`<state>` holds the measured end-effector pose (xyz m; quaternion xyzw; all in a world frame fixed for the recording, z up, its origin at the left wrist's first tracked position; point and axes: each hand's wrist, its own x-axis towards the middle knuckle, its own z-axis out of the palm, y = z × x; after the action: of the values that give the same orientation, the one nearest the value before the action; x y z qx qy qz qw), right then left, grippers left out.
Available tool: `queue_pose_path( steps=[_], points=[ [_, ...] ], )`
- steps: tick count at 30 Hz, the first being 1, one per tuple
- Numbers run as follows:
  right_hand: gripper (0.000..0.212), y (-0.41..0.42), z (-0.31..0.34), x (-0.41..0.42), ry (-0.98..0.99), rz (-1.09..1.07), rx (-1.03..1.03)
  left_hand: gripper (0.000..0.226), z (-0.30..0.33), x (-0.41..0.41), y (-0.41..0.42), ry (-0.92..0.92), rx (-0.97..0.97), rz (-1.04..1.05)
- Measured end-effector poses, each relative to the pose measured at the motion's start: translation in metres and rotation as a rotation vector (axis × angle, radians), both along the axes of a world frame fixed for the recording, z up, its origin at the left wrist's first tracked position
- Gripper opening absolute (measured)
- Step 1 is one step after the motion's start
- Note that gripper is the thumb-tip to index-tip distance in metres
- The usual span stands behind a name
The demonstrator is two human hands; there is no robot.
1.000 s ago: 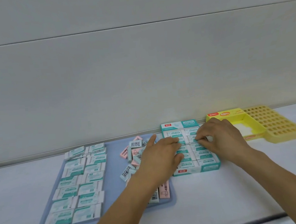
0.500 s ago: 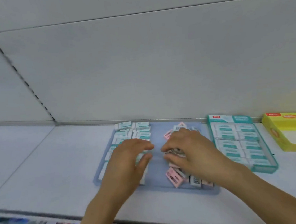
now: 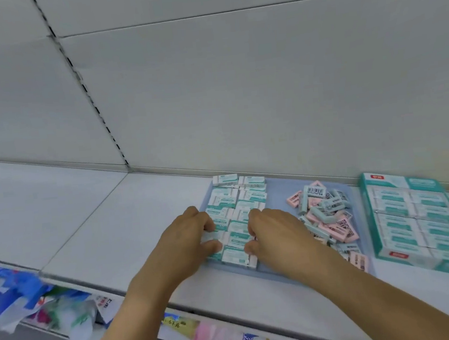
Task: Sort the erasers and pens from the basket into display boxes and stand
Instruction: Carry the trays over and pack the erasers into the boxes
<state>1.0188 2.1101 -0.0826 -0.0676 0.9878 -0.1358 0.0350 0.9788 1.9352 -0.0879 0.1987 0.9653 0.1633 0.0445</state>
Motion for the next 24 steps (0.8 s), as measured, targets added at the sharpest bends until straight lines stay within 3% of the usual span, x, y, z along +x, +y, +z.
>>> queue_pose_path(
  steps=[5, 9, 11, 15, 17, 19, 21, 24],
  points=[
    [0.016, 0.005, -0.003, 0.001, -0.056, 0.005, -0.084, 0.026, 0.005, -0.008, 0.000, -0.134, 0.014, 0.026],
    [0.011, 0.015, -0.003, 0.005, 0.040, -0.012, -0.180, 0.028, 0.008, -0.010, 0.002, -0.146, -0.007, 0.035],
    [0.008, 0.024, 0.004, 0.006, 0.060, -0.072, -0.353, 0.027, 0.009, -0.008, 0.004, -0.169, 0.011, 0.038],
    [0.012, 0.045, 0.019, 0.009, -0.084, -0.197, -0.959, 0.017, 0.010, -0.011, 0.007, -0.129, 0.068, 0.044],
    [0.011, 0.057, 0.024, 0.014, -0.113, -0.237, -1.111, 0.013, 0.010, -0.014, 0.012, -0.067, 0.114, 0.045],
    [0.010, 0.070, 0.026, 0.020, -0.133, -0.280, -1.207, 0.012, 0.010, -0.015, 0.023, -0.029, 0.276, 0.060],
    [0.001, 0.083, 0.026, 0.026, -0.141, -0.302, -1.321, 0.013, 0.011, -0.013, 0.040, -0.096, 0.558, 0.089],
    [0.017, 0.101, 0.028, 0.035, -0.106, -0.351, -1.523, 0.018, 0.019, -0.008, 0.073, -0.463, 1.040, 0.082]
  ],
)
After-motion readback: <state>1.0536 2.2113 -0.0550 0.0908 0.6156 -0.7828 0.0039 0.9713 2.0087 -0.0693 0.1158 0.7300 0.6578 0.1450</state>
